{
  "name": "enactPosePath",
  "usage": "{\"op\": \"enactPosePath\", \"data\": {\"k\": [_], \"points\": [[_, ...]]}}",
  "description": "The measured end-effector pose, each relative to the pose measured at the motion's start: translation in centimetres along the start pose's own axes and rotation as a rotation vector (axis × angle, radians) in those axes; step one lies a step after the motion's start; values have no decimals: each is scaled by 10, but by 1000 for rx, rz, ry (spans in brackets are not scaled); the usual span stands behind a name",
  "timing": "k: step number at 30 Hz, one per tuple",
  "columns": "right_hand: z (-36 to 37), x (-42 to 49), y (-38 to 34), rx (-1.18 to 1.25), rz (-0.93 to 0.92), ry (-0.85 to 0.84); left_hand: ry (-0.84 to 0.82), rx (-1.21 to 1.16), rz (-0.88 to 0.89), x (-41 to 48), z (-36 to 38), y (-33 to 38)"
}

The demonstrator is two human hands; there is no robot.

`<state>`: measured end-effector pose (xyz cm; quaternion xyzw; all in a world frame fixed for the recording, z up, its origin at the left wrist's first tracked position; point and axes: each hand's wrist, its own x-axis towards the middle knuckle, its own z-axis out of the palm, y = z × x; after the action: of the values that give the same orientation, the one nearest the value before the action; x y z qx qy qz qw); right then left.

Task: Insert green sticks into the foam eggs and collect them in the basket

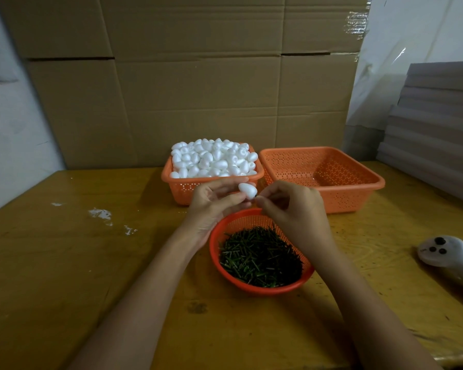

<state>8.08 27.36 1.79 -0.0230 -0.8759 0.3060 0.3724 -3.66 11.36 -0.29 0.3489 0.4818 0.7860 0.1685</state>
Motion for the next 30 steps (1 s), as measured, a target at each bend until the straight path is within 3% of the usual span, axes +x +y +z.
{"op": "enactPosePath", "data": {"k": [10,30], "points": [[-2,1,-4,154,88,-128,71,56,-16,0,3,2],[-1,-5,-11,147,60,-108,59,222,87,-2,6,0]]}}
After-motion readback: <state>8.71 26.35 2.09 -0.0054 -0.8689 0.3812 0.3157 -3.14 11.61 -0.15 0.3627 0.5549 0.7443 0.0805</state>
